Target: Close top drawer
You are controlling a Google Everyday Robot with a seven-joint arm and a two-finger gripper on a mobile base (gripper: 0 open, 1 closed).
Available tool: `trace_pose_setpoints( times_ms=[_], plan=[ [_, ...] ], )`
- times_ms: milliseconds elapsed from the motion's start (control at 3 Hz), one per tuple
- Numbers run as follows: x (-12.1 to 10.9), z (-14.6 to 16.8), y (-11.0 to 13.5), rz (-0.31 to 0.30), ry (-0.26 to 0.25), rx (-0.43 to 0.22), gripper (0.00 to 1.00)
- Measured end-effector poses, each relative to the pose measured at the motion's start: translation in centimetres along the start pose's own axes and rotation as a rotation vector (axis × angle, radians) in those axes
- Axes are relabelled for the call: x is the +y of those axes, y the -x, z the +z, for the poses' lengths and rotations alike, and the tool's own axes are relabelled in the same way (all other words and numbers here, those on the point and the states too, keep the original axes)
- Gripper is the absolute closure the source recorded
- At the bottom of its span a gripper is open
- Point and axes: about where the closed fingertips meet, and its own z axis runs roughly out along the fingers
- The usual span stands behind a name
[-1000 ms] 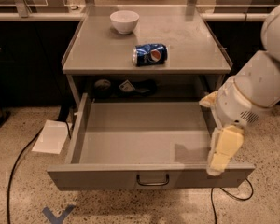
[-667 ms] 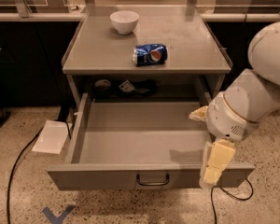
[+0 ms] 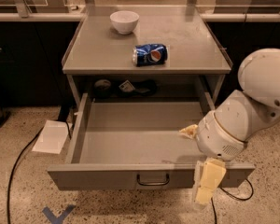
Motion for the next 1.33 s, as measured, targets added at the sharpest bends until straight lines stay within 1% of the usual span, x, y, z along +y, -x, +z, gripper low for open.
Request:
trace_pose_setpoints(
  times_ms=[333,667,1000,1333],
  plan=[
    [1.8,0.8,0.8,-0.032,0.042,-0.024,0.0],
    [1.8,0.8,0.9,-0.033,0.043,-0.025,0.0],
    [2.0,1.4,0.8,-0.024,0.051,-0.02,0.0],
    [3.1,4.0,0.3,0.002,0.099,-0.014,0.0]
  ],
)
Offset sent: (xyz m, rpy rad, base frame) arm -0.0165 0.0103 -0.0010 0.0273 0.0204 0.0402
